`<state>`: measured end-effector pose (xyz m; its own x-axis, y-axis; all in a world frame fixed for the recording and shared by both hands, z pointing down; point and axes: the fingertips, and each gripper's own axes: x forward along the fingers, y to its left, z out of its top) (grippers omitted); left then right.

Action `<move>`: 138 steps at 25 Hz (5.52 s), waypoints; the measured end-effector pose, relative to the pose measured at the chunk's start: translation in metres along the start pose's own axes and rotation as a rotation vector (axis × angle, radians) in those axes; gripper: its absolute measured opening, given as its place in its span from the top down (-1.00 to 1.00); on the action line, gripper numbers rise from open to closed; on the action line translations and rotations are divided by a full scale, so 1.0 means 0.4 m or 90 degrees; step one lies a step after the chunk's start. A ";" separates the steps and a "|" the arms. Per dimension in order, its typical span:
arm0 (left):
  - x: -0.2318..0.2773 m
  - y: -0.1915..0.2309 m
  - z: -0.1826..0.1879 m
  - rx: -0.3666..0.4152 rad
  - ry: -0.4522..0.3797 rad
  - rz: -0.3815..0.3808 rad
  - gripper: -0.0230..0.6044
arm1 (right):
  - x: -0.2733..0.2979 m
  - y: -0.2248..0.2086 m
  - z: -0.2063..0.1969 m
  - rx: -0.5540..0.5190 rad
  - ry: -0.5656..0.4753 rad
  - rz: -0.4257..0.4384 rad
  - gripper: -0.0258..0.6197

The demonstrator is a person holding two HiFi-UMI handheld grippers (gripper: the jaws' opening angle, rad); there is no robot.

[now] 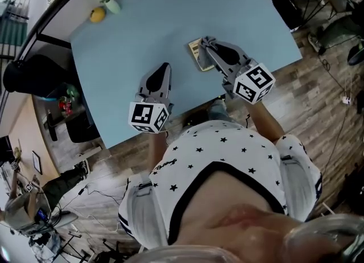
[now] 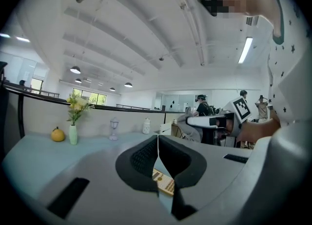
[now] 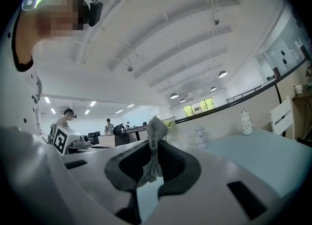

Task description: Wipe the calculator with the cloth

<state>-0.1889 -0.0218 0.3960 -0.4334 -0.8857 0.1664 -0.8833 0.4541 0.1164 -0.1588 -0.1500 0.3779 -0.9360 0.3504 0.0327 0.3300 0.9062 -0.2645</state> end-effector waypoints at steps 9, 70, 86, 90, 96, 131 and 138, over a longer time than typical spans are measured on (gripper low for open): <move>0.098 -0.013 0.036 0.006 -0.020 0.045 0.83 | 0.026 -0.104 0.012 -0.006 0.029 0.047 0.79; -0.008 0.129 0.004 -0.023 0.015 0.219 0.83 | 0.270 -0.271 -0.546 -0.116 0.432 0.040 0.79; 0.032 0.099 0.003 -0.029 0.002 0.191 0.83 | 0.178 -0.382 -0.534 -0.105 0.443 -0.041 0.79; 0.030 0.108 0.006 -0.029 0.005 0.186 0.83 | 0.190 -0.384 -0.521 -0.092 0.431 -0.054 0.78; 0.009 0.112 -0.003 -0.030 0.007 0.195 0.83 | 0.210 -0.310 -0.491 -0.056 0.393 -0.013 0.78; 0.044 0.124 -0.031 -0.039 0.017 0.170 0.83 | 0.121 -0.349 -0.545 -0.009 0.433 -0.045 0.78; 0.057 0.129 -0.032 -0.039 0.014 0.166 0.83 | 0.110 -0.365 -0.553 0.002 0.435 -0.057 0.78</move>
<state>-0.2422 -0.0173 0.4181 -0.6396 -0.7364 0.2204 -0.7300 0.6717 0.1259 -0.2212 -0.2143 0.6311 -0.6721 0.3454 0.6550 0.2530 0.9384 -0.2352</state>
